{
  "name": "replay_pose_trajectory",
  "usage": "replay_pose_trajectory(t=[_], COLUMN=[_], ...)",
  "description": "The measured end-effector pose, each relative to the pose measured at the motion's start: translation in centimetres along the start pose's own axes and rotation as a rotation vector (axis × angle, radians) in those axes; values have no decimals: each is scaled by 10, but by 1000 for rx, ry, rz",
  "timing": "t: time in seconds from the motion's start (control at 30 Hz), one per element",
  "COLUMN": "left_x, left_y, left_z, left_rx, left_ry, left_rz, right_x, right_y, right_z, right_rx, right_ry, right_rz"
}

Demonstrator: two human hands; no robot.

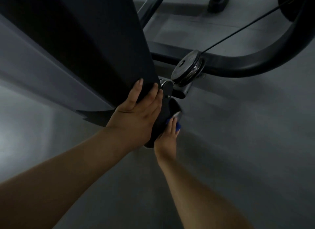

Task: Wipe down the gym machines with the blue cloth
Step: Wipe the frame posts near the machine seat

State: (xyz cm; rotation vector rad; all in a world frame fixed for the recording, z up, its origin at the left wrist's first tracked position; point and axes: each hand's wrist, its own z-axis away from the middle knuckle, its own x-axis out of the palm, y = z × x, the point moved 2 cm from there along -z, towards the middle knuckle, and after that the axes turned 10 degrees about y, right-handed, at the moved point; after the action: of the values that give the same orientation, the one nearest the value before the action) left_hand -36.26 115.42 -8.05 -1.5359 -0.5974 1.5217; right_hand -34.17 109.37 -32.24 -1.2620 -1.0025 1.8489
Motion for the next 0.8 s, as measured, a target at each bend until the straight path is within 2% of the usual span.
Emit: replay_pose_trajectory(t=[0.17, 0.3, 0.37, 0.43, 0.53, 0.67, 0.73, 0.8], left_x=[-2, 0, 1, 3, 10, 20, 30, 37], left_y=[-1, -2, -2, -1, -5, -16, -22, -27], left_z=[5, 6, 7, 9, 15, 31, 38, 44], left_rx=[39, 54, 48, 51, 57, 91, 129, 152], left_ry=[-40, -7, 39, 72, 126, 201, 213, 264], left_rz=[-28, -26, -37, -40, -3, -19, -60, -85], right_x=[18, -10, -23, -27, -12, -6, -13, -26], right_y=[21, 28, 29, 32, 41, 24, 21, 30], right_z=[51, 47, 50, 55, 46, 8, -8, -23], right_rx=[53, -123, -273, -499, -843, -1300, -1463, -1542], right_ry=[-15, 50, 42, -47, -218, -347, -418, -497], right_rz=[-31, 6, 41, 130, 342, 623, 796, 924])
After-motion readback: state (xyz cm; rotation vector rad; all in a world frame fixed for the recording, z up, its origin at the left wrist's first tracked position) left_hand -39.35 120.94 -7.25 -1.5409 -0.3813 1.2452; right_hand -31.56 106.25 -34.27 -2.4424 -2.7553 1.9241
